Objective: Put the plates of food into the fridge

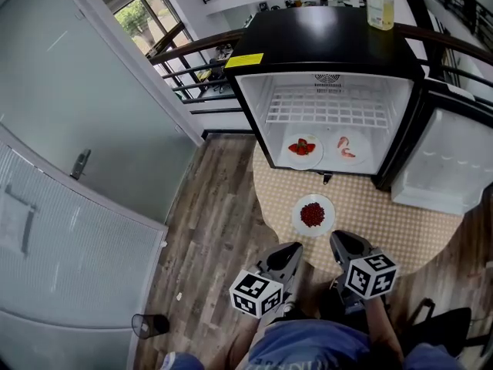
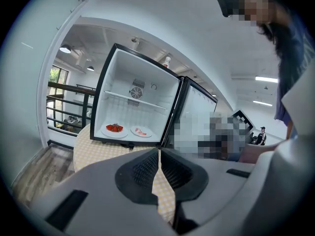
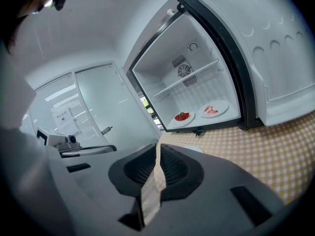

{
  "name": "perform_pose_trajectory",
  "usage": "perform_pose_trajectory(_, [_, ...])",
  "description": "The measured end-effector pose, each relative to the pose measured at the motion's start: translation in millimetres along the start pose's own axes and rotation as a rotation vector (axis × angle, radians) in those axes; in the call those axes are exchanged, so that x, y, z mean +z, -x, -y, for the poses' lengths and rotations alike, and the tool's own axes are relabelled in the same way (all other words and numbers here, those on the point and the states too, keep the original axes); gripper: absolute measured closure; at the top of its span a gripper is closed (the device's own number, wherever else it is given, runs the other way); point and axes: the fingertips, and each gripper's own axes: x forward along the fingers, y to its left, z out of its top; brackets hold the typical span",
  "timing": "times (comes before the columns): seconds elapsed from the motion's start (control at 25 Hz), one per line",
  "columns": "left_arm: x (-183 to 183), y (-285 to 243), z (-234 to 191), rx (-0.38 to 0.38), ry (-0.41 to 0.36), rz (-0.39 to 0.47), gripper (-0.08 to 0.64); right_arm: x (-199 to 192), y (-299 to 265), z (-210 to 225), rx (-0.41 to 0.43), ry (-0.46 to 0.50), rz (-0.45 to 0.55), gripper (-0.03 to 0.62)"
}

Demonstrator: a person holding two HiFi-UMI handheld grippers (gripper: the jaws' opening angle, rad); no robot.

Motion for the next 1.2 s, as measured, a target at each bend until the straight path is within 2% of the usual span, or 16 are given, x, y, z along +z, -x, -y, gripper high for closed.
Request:
perform_pose_trajectory(0.24, [3,12,-9,-0.007,0.008,0.03,0.531,-3,-1,-13,-0.012,0.006,0.006,0.554])
perform_pose_trajectory(0.44, [-4,13,-16,-0.008,0.007,0.015,0.531,-6,-6,-14,-0.01,-0.004,-0.004,0.554])
perform_pose_trajectory(0.64, [-28,-13,-31,-0.024,-0.029,-0.076,0.529,-11,-22,9,-0.045,-0.002,-0.029,0.552])
perform_pose_trajectory(0.88, [-61,-60,-69,-0.004,-0.065,-0.202,0.529,-24,-60,60,-0.076,0.007,-0.139,0.552])
perform_pose_trajectory(1.04, [-86,-88,-99,0.001,0.0,-0.28,0.525,-37,-84,97,-0.082,-0.024,-0.207,0.547])
perform_pose_trajectory(1.2, [-106,-107,-126,0.034,0.173,-0.313,0.414,-50,-98,120,-0.067,-0.076,-0.272,0.477])
